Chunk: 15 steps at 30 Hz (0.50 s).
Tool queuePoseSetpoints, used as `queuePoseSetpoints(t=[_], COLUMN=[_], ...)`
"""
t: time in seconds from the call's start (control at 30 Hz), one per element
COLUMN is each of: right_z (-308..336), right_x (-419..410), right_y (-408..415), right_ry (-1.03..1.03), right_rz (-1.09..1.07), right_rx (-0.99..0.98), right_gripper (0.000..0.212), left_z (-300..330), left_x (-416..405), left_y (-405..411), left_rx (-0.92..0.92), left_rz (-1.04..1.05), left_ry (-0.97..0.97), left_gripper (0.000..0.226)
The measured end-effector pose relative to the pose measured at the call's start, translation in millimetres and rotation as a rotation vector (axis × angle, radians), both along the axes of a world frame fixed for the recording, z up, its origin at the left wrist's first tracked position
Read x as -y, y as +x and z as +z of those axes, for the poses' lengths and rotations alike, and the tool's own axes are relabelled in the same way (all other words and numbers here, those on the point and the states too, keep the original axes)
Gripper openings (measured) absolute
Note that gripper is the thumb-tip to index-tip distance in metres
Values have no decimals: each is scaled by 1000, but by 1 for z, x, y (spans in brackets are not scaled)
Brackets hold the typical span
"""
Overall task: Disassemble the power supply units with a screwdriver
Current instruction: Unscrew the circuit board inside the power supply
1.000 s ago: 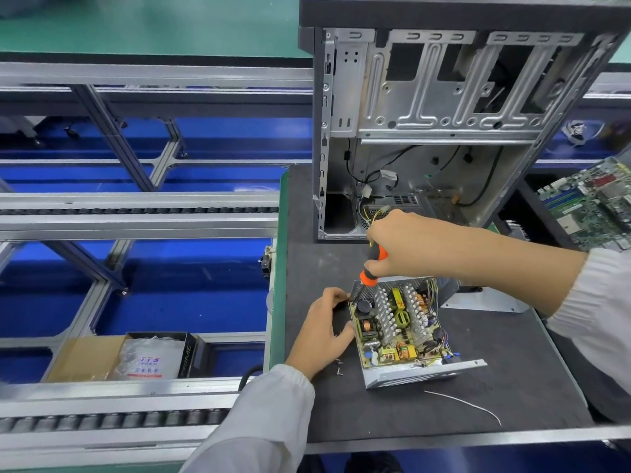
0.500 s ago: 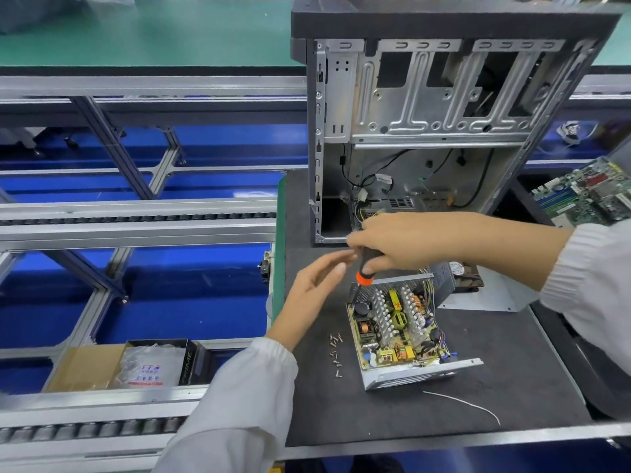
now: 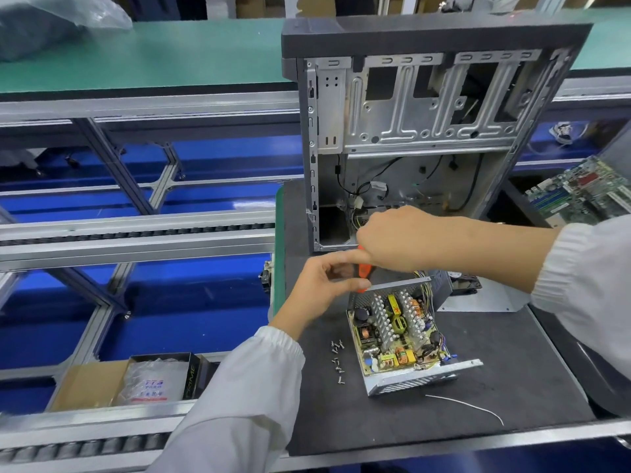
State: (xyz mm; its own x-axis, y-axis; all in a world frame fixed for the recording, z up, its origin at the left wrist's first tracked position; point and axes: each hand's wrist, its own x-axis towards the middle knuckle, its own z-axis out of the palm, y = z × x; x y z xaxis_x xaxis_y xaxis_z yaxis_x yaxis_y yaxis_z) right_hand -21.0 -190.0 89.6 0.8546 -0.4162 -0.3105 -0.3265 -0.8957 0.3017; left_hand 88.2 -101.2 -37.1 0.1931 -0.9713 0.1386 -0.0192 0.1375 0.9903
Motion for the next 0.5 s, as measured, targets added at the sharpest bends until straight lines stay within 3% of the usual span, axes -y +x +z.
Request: queuePoseSetpoints(t=[0.2, 0.3, 0.4, 0.5], right_z=[8, 14, 17, 14], right_x=[-1, -1, 1, -3], right_y=[1, -2, -5, -4], right_ry=[238, 316, 362, 186], right_rz=[113, 177, 72, -56], right_rx=[-150, -119, -83, -19], right_gripper=[14, 28, 38, 57], left_z=[7, 10, 7, 6], left_x=[-6, -5, -4, -2], left_y=[8, 7, 6, 8], left_rx=[14, 37, 52, 19], left_rz=[-190, -171, -123, -122], left_ry=[95, 88, 61, 47], left_gripper=[25, 22, 21, 23])
